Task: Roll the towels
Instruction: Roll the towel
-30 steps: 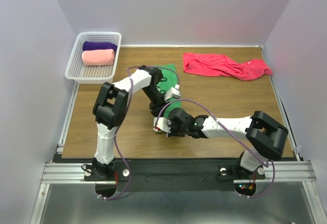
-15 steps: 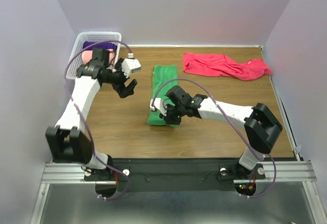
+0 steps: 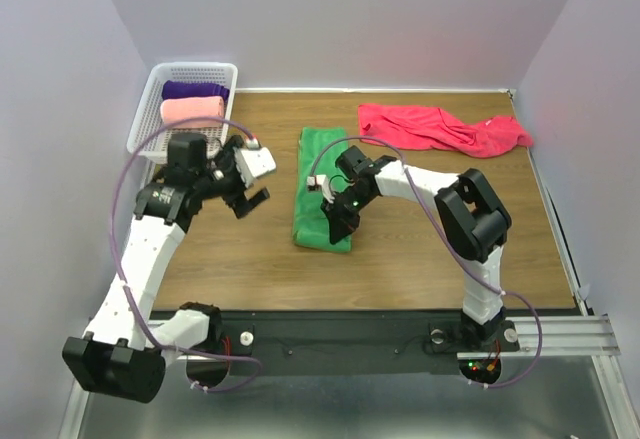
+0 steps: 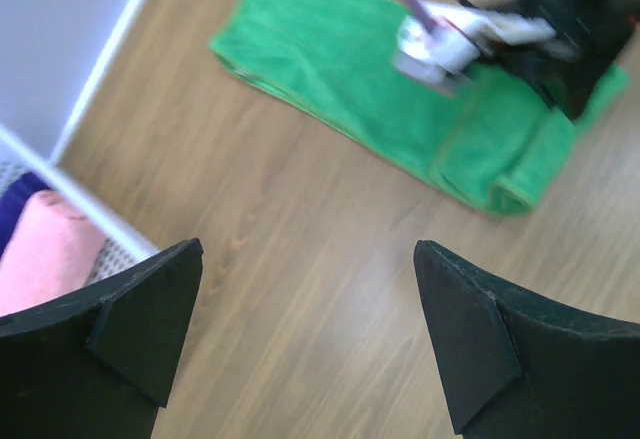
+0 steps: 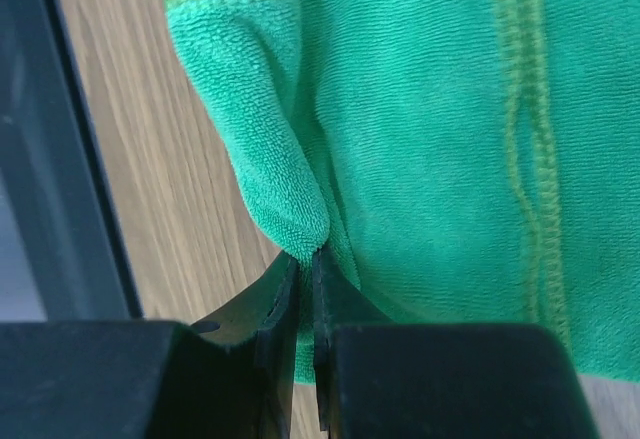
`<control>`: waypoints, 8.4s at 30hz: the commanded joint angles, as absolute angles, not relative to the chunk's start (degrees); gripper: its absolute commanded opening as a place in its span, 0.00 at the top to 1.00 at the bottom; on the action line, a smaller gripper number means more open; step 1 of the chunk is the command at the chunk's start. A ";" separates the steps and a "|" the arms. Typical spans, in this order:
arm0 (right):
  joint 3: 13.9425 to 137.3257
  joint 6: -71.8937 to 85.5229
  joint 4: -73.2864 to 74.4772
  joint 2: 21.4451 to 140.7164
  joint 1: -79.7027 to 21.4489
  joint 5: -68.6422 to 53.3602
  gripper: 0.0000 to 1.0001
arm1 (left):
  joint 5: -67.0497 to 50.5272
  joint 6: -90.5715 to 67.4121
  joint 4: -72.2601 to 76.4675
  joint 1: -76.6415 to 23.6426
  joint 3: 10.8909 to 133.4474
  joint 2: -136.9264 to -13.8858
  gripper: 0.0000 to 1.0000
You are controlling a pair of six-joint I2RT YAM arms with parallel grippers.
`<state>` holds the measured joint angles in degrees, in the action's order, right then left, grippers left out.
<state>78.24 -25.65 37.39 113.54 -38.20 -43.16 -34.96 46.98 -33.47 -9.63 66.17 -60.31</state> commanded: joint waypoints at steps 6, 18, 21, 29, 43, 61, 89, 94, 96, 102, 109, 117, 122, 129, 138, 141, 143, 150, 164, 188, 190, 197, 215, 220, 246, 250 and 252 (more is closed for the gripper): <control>87.88 -24.17 46.40 119.70 -35.51 -53.26 0.94 | -24.62 63.63 -26.84 -25.73 42.47 -46.25 0.01; 93.95 -23.12 51.68 127.79 -34.10 -55.72 0.91 | -9.59 62.58 -8.55 -45.34 36.92 -63.87 0.14; 94.48 -23.03 52.64 128.93 -33.58 -56.77 0.90 | -7.56 62.75 -5.11 -48.68 36.30 -67.40 0.15; 95.97 -23.03 54.05 130.34 -33.40 -58.10 0.89 | -3.17 60.73 1.93 -52.73 36.21 -76.28 0.16; 97.11 -24.08 56.07 130.34 -32.26 -58.54 0.76 | -3.76 59.42 -0.76 -52.73 39.36 -87.63 0.68; 107.34 -22.23 54.49 107.42 -12.92 -46.68 0.12 | -31.98 54.14 -36.01 -45.54 58.26 -101.39 0.75; 59.60 -32.87 22.08 82.79 -57.12 -0.35 0.01 | -41.66 63.19 -64.07 -28.74 100.81 -141.15 0.69; 54.58 -34.89 12.75 86.65 -58.27 2.37 0.03 | -41.83 63.63 -63.98 -28.65 100.46 -141.24 0.66; 53.88 -36.20 9.85 88.50 -58.27 2.55 0.04 | -42.45 64.07 -63.98 -28.57 100.37 -140.89 0.65; 51.69 -38.84 3.44 92.71 -58.27 2.55 0.05 | -42.63 64.42 -63.98 -28.48 100.46 -141.24 0.64; 50.01 -37.09 1.58 94.92 -58.10 0.35 0.44 | -42.80 64.69 -63.90 -28.21 99.93 -139.66 0.60; 51.94 -32.17 11.33 95.45 -53.09 -11.15 0.72 | -42.01 64.51 -63.98 -27.69 98.26 -130.18 0.42; 55.02 -30.32 18.52 96.41 -51.68 -16.78 0.75 | -39.03 62.85 -64.07 -23.66 101.50 -122.18 0.39; 58.09 -28.39 26.97 96.68 -50.19 -20.13 0.76 | -36.47 64.07 -63.11 -13.38 103.01 -114.00 0.38; 63.78 -24.00 41.21 95.53 -50.01 -20.73 0.76 | -40.07 53.89 -38.09 -6.60 80.00 -94.50 0.36; 67.66 -23.73 44.20 97.29 -50.01 -25.21 0.76 | -40.69 49.76 -25.89 -6.33 70.78 -86.16 0.35; 70.83 -24.17 45.26 98.87 -49.75 -28.73 0.76 | -40.69 49.66 -21.90 -6.24 65.94 -79.04 0.33; 74.44 -26.89 47.19 108.88 -45.01 -40.42 0.76 | -35.78 59.22 -19.85 -7.91 51.42 -61.89 0.27; 82.00 -31.03 56.86 124.18 -35.86 -58.18 0.75 | -22.86 70.16 -28.49 -37.75 36.66 -45.87 0.20; 87.18 -33.75 63.89 131.83 -32.96 -60.91 0.68 | 5.80 53.97 3.77 -66.97 35.07 -79.88 0.27; 87.45 -34.10 64.33 132.19 -33.05 -61.00 0.67 | 6.15 53.70 5.44 -66.97 34.20 -81.20 0.27; 87.45 -35.33 66.09 132.45 -32.96 -61.17 0.68 | 10.72 51.68 9.84 -66.97 31.91 -83.85 0.24; 112.59 -26.82 63.30 121.31 -18.56 -50.97 0.15 | -20.37 47.29 -22.38 -59.87 48.59 -93.14 0.70; 107.34 -22.85 57.22 111.38 -9.94 -52.56 0.06 | -30.49 46.49 -30.30 -52.40 57.28 -98.69 0.67; 61.62 -34.73 41.76 68.28 -39.77 -13.49 0.04 | -48.34 63.02 -63.37 -30.94 97.11 -139.30 0.57; 63.72 -31.12 35.78 75.57 -47.89 -8.80 0.07 | -47.73 61.70 -62.76 -30.94 99.23 -140.89 0.57; 63.28 -29.88 31.22 78.83 -52.37 -4.50 0.07 | -47.29 61.26 -62.05 -30.85 99.23 -140.80 0.57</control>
<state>62.74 -32.73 41.50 77.14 -46.70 -13.02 -63.59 57.08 -71.75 -32.14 99.44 -137.05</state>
